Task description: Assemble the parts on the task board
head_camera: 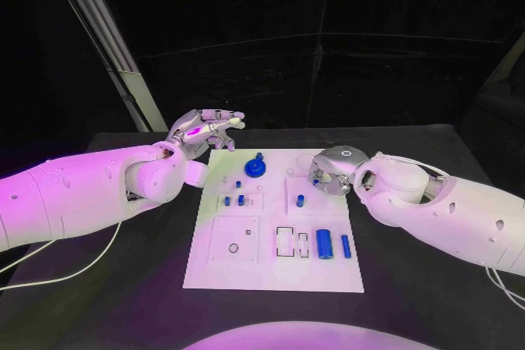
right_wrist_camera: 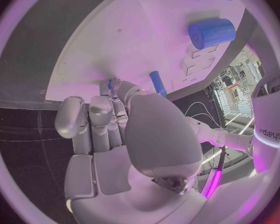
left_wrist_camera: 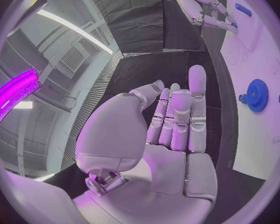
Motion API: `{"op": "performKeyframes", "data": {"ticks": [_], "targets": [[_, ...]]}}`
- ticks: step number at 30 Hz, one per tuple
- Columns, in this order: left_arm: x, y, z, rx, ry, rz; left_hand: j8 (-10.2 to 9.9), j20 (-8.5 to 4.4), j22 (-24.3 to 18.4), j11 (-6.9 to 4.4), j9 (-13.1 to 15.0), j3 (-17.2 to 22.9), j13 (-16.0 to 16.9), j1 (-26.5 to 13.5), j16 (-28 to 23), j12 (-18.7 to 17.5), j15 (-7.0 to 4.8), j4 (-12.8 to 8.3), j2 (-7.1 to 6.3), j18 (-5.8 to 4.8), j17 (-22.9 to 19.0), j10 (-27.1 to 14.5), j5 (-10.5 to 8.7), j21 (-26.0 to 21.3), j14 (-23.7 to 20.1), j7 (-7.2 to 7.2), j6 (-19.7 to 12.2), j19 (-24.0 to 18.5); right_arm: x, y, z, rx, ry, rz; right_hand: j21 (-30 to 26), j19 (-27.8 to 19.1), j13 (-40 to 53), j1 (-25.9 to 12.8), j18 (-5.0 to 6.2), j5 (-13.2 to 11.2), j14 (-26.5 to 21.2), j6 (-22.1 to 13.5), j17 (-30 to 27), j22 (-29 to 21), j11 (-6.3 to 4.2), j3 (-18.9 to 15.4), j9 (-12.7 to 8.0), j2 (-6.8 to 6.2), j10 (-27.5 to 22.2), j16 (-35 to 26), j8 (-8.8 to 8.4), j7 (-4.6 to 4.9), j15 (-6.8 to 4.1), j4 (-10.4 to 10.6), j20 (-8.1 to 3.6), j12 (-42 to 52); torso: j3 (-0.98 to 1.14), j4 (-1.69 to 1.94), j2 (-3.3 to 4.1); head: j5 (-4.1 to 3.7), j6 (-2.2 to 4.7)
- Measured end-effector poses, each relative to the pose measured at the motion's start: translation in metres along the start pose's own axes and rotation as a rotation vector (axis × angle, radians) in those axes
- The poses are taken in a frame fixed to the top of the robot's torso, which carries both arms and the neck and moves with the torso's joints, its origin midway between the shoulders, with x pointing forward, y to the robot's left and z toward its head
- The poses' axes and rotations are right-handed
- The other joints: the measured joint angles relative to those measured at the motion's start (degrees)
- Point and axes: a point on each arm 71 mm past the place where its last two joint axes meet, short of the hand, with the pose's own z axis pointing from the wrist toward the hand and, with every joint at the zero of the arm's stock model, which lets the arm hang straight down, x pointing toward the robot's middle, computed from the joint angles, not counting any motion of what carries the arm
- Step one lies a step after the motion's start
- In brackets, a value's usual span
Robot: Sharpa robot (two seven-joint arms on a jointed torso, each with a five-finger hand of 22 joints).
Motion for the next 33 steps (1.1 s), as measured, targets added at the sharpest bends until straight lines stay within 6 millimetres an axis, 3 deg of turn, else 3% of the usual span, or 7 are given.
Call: {"op": "performKeyframes", "data": {"ticks": [23,30,33], "targets": [[-0.005,0.000,0.001,0.001,-0.013,0.006,0.00,0.00,0.01,0.00,0.00,-0.15,-0.01,0.00,0.00,0.00,0.00,-0.16,0.00,0.00,0.01,0.00,0.00,0.00,0.00,0.00,0.00,0.00,-0.011,0.002,-0.021,-0.024,-0.092,0.067,0.39,0.21,0.15,-0.82,0.01,0.37,0.00,0.63,0.08,0.50,0.00,1.18,0.14,-0.22,0.42,0.52,-0.13,0.22,0.00,-0.44,0.21,0.30,-0.08,0.00,-0.05,-0.71,0.53],[-0.006,0.000,0.001,0.001,-0.013,0.006,0.00,0.00,0.01,0.00,0.00,-0.15,-0.02,0.00,0.00,0.22,0.00,-0.15,0.00,0.00,-0.11,0.00,0.00,-0.30,0.00,0.00,0.00,0.00,-0.011,0.000,-0.021,-0.014,-0.089,0.076,0.39,0.21,-0.01,-2.59,0.01,-0.62,0.00,0.57,-0.39,0.37,0.03,1.78,-0.02,-1.37,0.39,0.52,-0.14,0.20,0.00,-0.28,0.21,-0.19,-0.09,0.05,-0.04,-0.85,0.61],[-0.006,0.000,0.000,0.001,-0.014,0.006,0.00,0.00,0.01,0.00,0.00,-0.15,-0.02,0.00,0.00,0.22,0.00,-0.15,0.00,0.00,-0.11,0.00,0.00,-0.30,0.00,0.00,0.00,0.00,-0.010,-0.001,-0.021,-0.004,-0.084,0.076,0.21,0.00,-0.17,-3.95,0.01,-1.20,0.00,-0.87,-1.48,-0.39,0.62,2.07,-0.21,-2.15,-0.73,0.12,-0.13,0.43,0.00,0.00,0.42,-0.64,-0.09,0.07,-0.02,-0.88,0.66]]}}
